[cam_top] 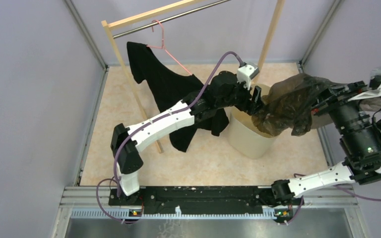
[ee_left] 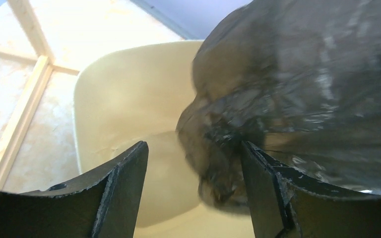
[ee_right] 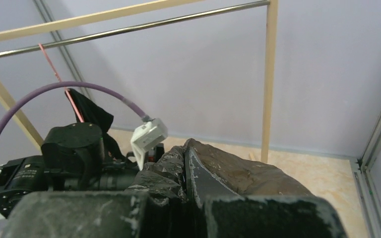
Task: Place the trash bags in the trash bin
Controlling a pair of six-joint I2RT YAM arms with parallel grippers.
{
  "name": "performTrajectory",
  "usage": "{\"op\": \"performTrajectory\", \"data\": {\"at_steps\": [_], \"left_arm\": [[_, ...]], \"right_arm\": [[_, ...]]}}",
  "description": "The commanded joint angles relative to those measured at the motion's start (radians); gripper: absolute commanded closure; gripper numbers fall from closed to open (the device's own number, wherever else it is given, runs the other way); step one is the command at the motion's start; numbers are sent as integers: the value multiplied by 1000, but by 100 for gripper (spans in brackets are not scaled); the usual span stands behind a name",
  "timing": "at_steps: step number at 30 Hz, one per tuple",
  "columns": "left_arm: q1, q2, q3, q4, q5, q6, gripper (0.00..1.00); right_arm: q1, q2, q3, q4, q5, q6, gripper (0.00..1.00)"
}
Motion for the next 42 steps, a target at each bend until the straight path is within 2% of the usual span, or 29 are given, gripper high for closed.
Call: {"op": "performTrajectory", "data": {"at_steps": [1,9,11,13,15,16,17,18,24,28,32,36,42], "left_arm": [[-1,-5,44,-54,-112,58,24],[-1,-122,-56,-103,-129,86,17],[-1,-174,-99,-102,-127,88,13],[-1,-231,-143,-100,-128,89,10],[-1,-288,-182,-103,-131,89,7],[0,-324,-204,-107,-132,88,5],[0,-349,-219,-114,-136,88,4],[-1,-372,-234,-123,-136,85,3],[-1,-503,-337,-151,-213,55,1],[0,-569,-384,-140,-233,53,1],[0,-605,-388,-119,-207,68,1],[0,-598,-382,-76,-125,64,1],[1,-509,-341,-24,-32,27,1]], "right_arm": [[14,44,-77,213,-24,-124,100],[4,104,-183,334,12,-112,100],[-38,122,-200,301,16,-52,100],[-139,155,-167,60,-13,166,100],[-311,223,-61,-352,-122,519,100],[-413,264,-17,-505,-187,641,100],[-525,298,14,-596,-258,726,100],[-588,326,25,-636,-312,765,100],[-807,463,124,-730,-463,873,100],[-956,537,203,-825,-681,1008,100],[-972,596,233,-840,-718,1078,100],[-1007,639,266,-882,-682,1112,100],[-1056,558,180,-871,-795,1154,100]]}}
